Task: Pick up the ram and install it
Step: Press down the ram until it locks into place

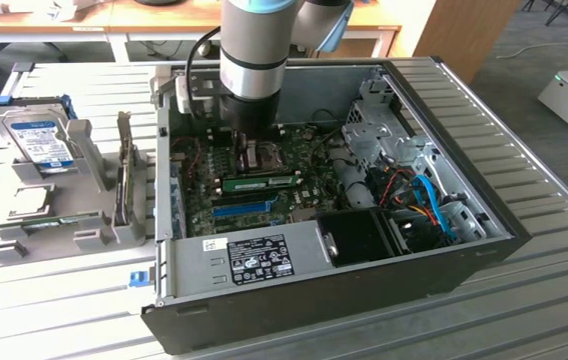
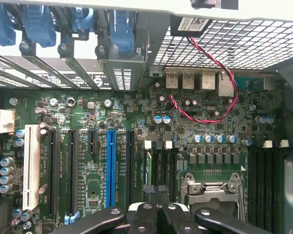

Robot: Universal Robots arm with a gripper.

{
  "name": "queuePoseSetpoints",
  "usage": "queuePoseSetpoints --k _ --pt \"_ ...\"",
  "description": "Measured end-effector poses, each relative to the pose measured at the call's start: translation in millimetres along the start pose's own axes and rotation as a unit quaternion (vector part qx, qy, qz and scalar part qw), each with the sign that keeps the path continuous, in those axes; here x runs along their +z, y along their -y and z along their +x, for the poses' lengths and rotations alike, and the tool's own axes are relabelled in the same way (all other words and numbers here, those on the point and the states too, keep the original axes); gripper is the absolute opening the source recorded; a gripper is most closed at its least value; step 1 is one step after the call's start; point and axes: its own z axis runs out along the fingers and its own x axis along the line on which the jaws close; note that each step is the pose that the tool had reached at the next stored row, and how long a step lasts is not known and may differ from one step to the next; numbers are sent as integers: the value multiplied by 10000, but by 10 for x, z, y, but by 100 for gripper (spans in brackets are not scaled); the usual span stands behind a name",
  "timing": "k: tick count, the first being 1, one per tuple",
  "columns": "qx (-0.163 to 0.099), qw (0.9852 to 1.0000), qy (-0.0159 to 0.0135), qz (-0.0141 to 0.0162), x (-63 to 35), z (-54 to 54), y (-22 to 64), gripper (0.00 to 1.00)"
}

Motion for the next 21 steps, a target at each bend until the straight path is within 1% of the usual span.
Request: queuePoseSetpoints --k 16,21 --pt "-1 10000 1 9 147 12 6 11" --pt "-1 10000 0 9 177 15 7 11"
